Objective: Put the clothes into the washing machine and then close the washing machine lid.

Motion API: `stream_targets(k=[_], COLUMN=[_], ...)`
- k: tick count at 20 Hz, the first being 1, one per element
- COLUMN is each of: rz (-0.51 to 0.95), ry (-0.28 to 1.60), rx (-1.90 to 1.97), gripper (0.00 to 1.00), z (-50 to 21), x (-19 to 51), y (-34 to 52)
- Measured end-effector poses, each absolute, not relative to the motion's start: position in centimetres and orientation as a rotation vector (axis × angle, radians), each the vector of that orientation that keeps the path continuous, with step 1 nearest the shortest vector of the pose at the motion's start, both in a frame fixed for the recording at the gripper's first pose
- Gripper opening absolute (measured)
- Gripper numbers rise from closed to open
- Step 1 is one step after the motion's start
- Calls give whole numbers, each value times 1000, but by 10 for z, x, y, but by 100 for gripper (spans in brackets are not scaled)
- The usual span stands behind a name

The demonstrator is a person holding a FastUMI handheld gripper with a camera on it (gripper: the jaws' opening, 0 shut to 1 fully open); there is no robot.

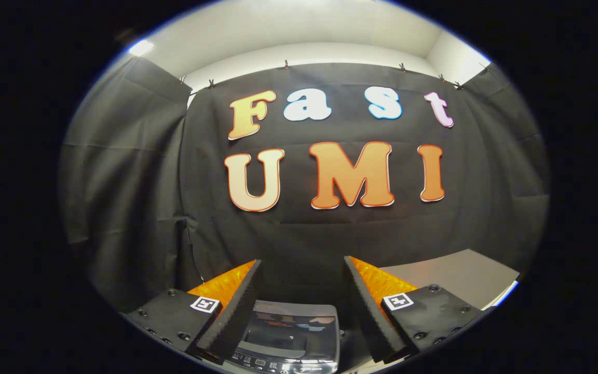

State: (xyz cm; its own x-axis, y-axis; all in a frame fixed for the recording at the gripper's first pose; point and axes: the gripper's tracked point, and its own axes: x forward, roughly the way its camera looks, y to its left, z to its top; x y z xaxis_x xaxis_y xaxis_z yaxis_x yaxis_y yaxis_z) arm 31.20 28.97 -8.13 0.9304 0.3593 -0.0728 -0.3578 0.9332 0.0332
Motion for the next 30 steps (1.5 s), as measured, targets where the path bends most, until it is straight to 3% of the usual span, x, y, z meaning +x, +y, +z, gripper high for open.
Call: stream_targets(k=[6, 15, 30], rz=[288, 181, 119], ry=[17, -7, 10], rx=[-13, -34, -54], gripper=[99, 99, 99], z=[-24, -12, -19], x=[255, 184, 151], y=[182, 33, -38])
